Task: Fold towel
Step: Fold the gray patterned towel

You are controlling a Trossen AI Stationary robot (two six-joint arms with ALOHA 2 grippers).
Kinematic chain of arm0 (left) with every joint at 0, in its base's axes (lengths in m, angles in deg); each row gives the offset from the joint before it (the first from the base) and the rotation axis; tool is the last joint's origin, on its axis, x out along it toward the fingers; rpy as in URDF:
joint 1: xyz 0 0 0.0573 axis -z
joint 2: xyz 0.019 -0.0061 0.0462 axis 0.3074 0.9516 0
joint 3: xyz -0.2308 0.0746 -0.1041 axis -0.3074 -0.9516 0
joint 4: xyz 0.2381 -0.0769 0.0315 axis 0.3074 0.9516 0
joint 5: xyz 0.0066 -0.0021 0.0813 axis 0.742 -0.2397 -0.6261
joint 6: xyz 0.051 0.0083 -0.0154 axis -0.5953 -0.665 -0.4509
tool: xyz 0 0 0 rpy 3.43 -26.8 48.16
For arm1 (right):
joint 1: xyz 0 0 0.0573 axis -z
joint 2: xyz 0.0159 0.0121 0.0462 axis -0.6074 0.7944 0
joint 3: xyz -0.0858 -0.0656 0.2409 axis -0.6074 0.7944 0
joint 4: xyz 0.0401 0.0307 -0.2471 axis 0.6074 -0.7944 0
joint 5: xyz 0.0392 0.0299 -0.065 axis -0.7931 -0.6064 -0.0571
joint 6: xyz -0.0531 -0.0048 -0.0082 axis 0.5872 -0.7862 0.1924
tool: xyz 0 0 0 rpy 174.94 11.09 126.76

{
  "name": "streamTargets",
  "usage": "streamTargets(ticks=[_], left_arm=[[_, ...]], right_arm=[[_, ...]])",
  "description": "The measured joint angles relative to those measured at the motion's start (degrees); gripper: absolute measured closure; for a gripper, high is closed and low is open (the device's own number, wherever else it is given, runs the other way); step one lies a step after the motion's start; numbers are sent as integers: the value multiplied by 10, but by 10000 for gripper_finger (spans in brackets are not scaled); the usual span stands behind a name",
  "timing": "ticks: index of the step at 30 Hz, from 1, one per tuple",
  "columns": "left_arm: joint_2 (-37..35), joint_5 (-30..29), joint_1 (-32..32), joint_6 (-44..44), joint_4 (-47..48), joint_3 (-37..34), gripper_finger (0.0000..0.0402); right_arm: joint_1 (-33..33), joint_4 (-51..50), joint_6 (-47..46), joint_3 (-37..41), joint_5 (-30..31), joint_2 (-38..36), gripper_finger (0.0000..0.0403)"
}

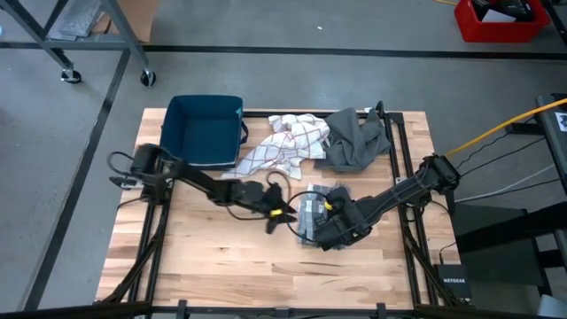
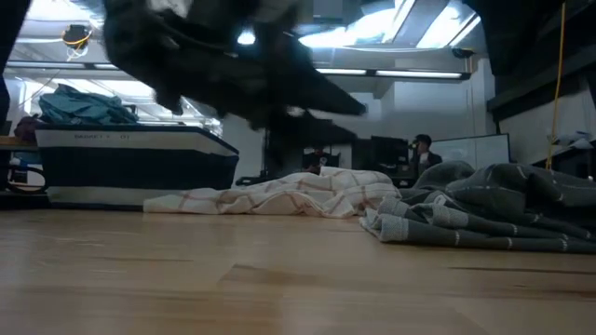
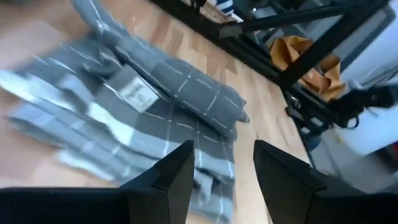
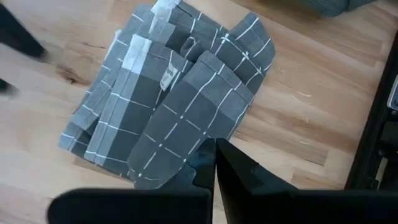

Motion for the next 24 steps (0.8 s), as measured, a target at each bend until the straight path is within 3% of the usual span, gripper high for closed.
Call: streamTargets(ticks=[9, 12, 16, 24], left_arm=[[135, 5, -6, 158, 6, 173, 244], [149, 6, -13, 193, 63, 208, 244], [154, 5, -20, 198, 140, 227, 244], [154, 0, -30, 254, 153, 229, 244]], right_arm=[[-1, -5, 91, 0, -68, 0, 384], [-1, -5, 108, 0, -72, 0, 384], [-1, -5, 122, 0, -73, 0, 384], [-1, -4, 122, 0, -77, 0, 384]])
